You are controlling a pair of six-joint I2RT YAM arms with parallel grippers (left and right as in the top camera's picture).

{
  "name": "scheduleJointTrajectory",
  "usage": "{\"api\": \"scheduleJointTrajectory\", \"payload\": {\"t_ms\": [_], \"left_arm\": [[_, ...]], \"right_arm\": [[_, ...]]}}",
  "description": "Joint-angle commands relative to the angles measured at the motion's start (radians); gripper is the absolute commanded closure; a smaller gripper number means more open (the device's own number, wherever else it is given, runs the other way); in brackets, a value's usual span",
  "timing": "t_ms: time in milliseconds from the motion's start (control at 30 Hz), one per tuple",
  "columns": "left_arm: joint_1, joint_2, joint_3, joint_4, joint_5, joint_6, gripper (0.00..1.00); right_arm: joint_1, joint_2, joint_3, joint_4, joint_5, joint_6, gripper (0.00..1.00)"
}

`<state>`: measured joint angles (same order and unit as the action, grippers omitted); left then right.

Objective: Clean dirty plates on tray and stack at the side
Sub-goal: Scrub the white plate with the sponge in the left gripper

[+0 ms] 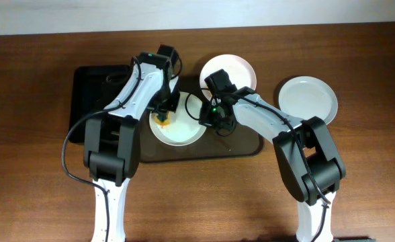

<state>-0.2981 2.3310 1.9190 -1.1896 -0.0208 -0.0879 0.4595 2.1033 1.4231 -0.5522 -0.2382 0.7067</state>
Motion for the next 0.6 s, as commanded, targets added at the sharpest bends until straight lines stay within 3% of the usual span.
{"api": "scheduleJointTrajectory", "payload": {"t_ms": [0, 100, 200, 500, 567], "left_arm": [[0.047, -0.031, -0.042, 0.004, -0.050, -0.184, 0.99], [0.067, -0.031, -0.065, 0.001, -0.107, -0.316, 0.99], [0.070, -0.031, -0.087, -0.012, -0.098, -0.358, 0.99], [0.011, -0.031, -0.106, -0.081, 0.122, -0.140, 0.99], [0.002, -0.031, -0.106, -0.095, 0.227, -0.082, 0.99]], "right_arm": [[-0.003, 0.038, -0.009, -0.008, 0.013, 0.003, 0.96], [-0.003, 0.038, -0.009, -0.010, 0.013, 0.003, 0.96], [-0.003, 0.038, -0.009, -0.009, 0.013, 0.003, 0.96], [-0.003, 0.038, -0.009, -0.008, 0.013, 0.003, 0.96], [-0.003, 0.038, -0.009, -0.008, 0.013, 0.004, 0.96]]}}
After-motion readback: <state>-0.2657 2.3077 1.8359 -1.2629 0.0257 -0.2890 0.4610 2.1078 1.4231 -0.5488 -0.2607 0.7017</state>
